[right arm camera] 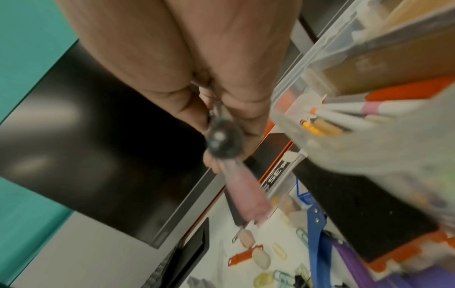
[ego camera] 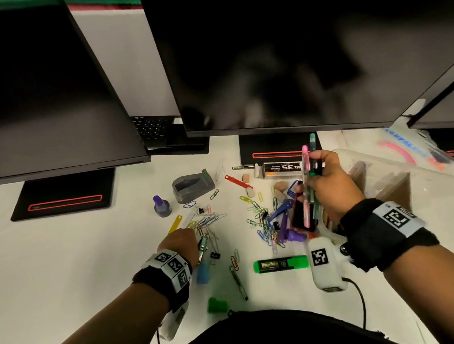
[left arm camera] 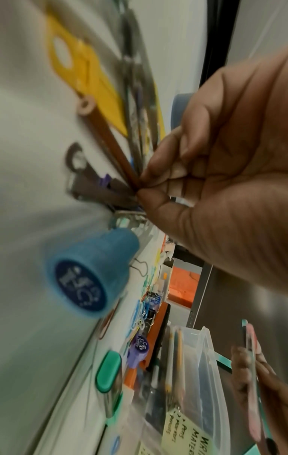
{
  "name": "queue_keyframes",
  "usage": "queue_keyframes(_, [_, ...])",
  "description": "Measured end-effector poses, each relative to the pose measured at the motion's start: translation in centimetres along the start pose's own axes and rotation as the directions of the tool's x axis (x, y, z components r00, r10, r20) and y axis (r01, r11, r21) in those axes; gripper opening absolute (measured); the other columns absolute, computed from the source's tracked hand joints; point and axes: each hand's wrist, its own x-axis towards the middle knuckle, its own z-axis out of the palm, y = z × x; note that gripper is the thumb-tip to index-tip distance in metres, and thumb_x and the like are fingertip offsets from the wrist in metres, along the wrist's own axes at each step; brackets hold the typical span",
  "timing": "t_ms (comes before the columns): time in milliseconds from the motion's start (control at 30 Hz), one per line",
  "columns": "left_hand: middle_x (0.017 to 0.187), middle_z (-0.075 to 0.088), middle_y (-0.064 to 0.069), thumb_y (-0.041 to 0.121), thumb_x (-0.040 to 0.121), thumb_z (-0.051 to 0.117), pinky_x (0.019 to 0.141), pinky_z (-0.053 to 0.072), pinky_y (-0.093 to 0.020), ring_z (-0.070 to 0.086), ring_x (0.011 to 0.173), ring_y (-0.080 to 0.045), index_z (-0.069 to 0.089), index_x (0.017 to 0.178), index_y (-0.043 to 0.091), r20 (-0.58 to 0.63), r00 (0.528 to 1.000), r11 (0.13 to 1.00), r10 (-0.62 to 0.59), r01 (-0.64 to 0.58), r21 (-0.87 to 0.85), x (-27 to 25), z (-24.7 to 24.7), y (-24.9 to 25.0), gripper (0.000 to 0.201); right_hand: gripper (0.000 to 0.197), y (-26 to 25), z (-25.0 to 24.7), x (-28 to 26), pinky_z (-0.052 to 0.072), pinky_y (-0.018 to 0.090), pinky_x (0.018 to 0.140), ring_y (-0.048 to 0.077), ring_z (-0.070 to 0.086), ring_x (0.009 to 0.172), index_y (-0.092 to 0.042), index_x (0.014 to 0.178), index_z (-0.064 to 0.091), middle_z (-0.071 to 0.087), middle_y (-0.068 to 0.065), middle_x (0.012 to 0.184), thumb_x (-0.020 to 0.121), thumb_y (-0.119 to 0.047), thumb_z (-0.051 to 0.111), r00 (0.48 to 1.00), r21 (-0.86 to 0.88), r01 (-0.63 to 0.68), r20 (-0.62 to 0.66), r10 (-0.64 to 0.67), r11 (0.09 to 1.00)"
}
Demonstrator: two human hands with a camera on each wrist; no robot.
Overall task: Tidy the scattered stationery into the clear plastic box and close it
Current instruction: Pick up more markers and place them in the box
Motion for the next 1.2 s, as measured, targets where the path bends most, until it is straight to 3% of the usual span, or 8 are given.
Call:
queue_keyframes(200, [0.118,0.061,-0.012,0.024,0.092,0.042,0.09,0.049,-0.035,0.059,0.109,-0.028,0.056,0.112,0.009,0.003,1.0,1.0,0.001,-0.001,0.005,0.0,0.0,0.4,0.029,0.072,1.1,0.0,-2.2,0.055,0.027,0.054,0.017,0.058,0.061,-0.038,0.141,0.013,0.056,0.01,0.102,0.093,0.007,0.041,0.969,-0.291,-0.018,0.232,0.089,0.957])
queue_keyframes(300, [0.123,0.058,-0.013,0.026,0.092,0.042,0.095,0.048,-0.037,0.056,0.114,-0.029,0.053,0.116,0.009,-0.004,1.0,1.0,0.017,-0.017,-0.001,0.1,-0.1,0.3,0.031,0.077,3.3,1.8,-2.5,0.045,0.017,0.045,0.012,0.055,0.06,-0.027,0.149,0.006,0.054,0.012,0.118,0.091,0.002,0.046,0.93,-0.545,0.096,0.347,0.12,0.833])
queue_keyframes(433, [0.114,0.061,-0.012,0.02,0.093,0.04,0.088,0.047,-0.035,0.057,0.106,-0.029,0.053,0.109,0.009,-0.043,0.999,0.997,0.029,-0.032,-0.067,0.1,-0.6,0.2,0.023,0.038,6.5,3.0,-1.5,0.045,0.033,0.069,0.031,0.06,0.091,-0.008,0.127,0.042,0.059,0.015,0.103,0.089,-0.006,0.045,0.871,-0.811,0.233,0.42,0.256,0.536])
queue_keyframes(633, [0.102,0.064,-0.01,0.015,0.091,0.045,0.075,0.042,-0.028,0.058,0.09,-0.026,0.056,0.1,0.012,-0.214,0.973,0.947,0.088,-0.149,-0.286,0.1,-1.2,0.5,0.015,0.013,8.0,2.9,-1.4,0.032,0.025,0.073,0.025,0.053,0.092,-0.011,0.103,0.046,0.056,0.008,0.1,0.091,-0.01,0.044,0.829,-0.902,0.339,0.42,0.369,0.267])
queue_keyframes(833, [0.104,0.063,-0.008,0.013,0.095,0.044,0.082,0.047,-0.028,0.06,0.087,-0.022,0.06,0.111,0.01,-0.277,0.948,0.887,0.157,-0.259,-0.383,-0.3,-2.4,1.8,0.023,0.055,9.5,3.1,-1.2,0.045,0.035,0.09,0.027,0.058,0.11,-0.017,0.122,0.045,0.059,0.006,0.118,0.075,-0.021,0.073,0.831,-0.886,0.429,0.464,0.307,0.176])
queue_keyframes(933, [0.105,0.061,-0.006,0.016,0.095,0.046,0.089,0.05,-0.034,0.064,0.091,-0.021,0.063,0.108,0.015,-0.249,0.951,0.882,0.183,-0.271,-0.386,-0.5,-3.1,2.5,0.022,0.047,10.3,3.4,-1.0,0.047,0.034,0.089,0.027,0.059,0.108,-0.019,0.125,0.044,0.061,0.006,0.118,0.081,-0.015,0.062,0.844,-0.881,0.439,0.472,0.253,0.177])
queue_keyframes(1033, [0.098,0.057,-0.001,0.017,0.095,0.047,0.08,0.05,-0.027,0.067,0.085,-0.018,0.063,0.107,0.016,-0.234,0.952,0.865,0.198,-0.282,-0.415,-0.9,-4.0,3.7,0.021,0.041,9.8,3.2,-1.0,0.05,0.034,0.086,0.027,0.061,0.104,-0.019,0.118,0.048,0.063,0.006,0.114,0.08,-0.027,0.062,0.863,-0.884,0.413,0.457,0.217,0.218])
queue_keyframes(1200, [0.086,0.058,0.003,0.02,0.096,0.046,0.055,0.039,-0.016,0.061,0.066,-0.012,0.061,0.107,0.017,-0.202,0.956,0.771,0.212,-0.291,-0.566,-1.9,-6.1,7.0,0.019,0.032,5.4,2.5,-1.5,0.05,0.031,0.074,0.026,0.062,0.09,-0.009,0.109,0.054,0.063,0.009,0.096,0.084,-0.027,0.064,0.944,-0.761,0.236,0.327,0.043,0.604])
